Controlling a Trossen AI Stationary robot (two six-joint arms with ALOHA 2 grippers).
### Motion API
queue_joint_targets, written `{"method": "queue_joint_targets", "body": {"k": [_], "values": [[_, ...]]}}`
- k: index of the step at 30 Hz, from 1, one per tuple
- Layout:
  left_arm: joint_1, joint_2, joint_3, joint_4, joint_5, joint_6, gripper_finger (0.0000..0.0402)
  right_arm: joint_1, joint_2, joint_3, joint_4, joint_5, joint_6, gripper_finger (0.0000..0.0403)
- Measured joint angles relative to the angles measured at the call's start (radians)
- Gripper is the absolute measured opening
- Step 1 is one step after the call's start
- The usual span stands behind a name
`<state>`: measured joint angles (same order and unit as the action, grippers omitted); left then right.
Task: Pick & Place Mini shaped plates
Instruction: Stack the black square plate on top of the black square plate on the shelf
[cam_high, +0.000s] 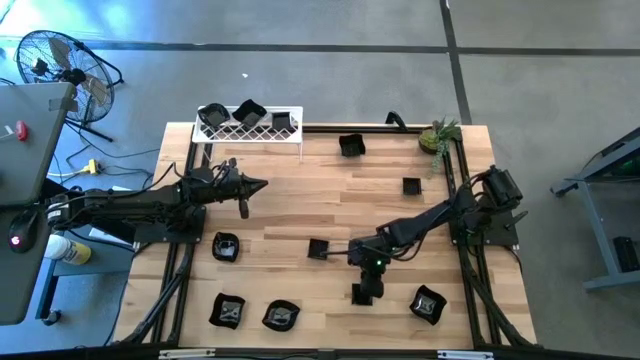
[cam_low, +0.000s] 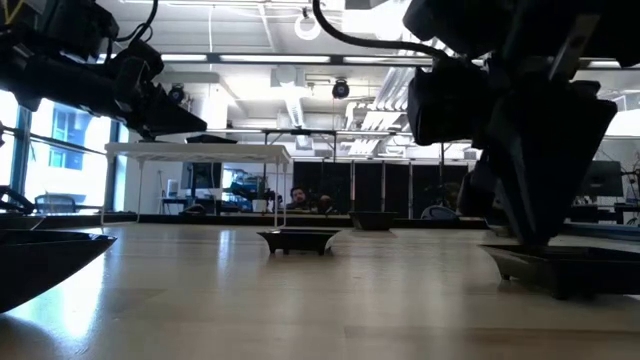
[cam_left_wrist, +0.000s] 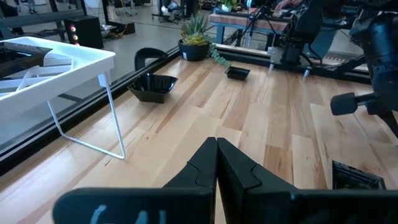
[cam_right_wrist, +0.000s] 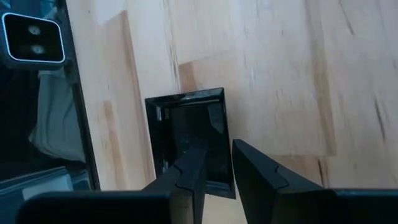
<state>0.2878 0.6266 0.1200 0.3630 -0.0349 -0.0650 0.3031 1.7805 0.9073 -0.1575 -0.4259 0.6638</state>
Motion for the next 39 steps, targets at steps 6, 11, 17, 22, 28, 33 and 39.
{"method": "queue_joint_targets", "body": {"k": [6,11,17,22,28,33,39], "values": [[0.000,0.000,0.000,0.000,0.001,0.000,0.0000,0.000,0.000,0.000,-0.003,0.008,-0.014,0.0040],[0.000,0.000,0.000,0.000,0.001,0.000,0.0000,0.000,0.008,0.000,-0.012,0.018,-0.015,0.0035],[0.000,0.000,0.000,0.000,0.002,0.000,0.0000,0.000,0.011,0.000,-0.011,0.016,-0.017,0.0052],[0.000,0.000,0.000,0.000,0.001,0.000,0.0000,0.000,0.011,0.000,-0.008,0.015,-0.021,0.0032],[0.000,0.000,0.000,0.000,0.002,0.000,0.0000,-0.011,0.011,0.000,-0.009,0.008,-0.021,0.0004],[0.000,0.000,0.000,0.000,0.002,0.000,0.0000,-0.032,0.011,0.000,-0.009,-0.028,-0.025,0.0008],[0.000,0.000,0.000,0.000,0.002,0.000,0.0000,-0.074,-0.014,0.000,0.001,-0.103,-0.019,0.0003]]}}
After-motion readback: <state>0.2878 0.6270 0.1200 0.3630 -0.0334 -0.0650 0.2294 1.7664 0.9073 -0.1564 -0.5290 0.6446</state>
